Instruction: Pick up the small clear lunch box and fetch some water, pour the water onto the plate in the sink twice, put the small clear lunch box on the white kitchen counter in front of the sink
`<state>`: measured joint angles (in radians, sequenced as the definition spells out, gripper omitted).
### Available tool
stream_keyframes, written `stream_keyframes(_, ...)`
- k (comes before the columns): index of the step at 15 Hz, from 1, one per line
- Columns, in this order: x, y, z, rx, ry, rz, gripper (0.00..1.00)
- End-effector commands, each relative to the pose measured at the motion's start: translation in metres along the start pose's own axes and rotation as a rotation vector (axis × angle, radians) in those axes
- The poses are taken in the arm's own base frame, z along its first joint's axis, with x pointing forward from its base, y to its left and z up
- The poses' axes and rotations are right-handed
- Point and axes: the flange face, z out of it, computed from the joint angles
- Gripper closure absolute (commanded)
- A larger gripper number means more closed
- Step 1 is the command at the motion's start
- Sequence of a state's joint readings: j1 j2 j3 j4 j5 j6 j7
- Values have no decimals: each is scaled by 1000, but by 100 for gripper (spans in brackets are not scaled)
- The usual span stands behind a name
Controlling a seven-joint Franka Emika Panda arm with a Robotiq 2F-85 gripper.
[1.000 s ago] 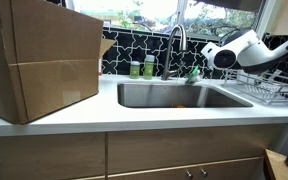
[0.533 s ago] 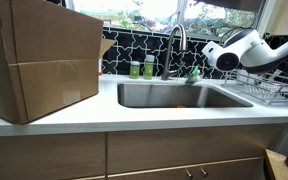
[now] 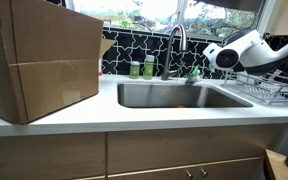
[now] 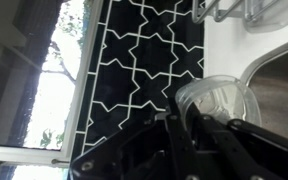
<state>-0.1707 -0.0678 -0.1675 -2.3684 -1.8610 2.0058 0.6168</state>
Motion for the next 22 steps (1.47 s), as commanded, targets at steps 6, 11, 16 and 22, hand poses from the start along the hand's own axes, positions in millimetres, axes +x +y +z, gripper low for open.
stream_keyframes(6,-1,0,0,452,-10,150,97)
stream_keyframes(11,6,1,-2,554,-29,208,89)
stream_keyframes(16,11,0,3,613,-86,262,97)
stream_keyframes(22,40,-3,16,799,-205,447,97)
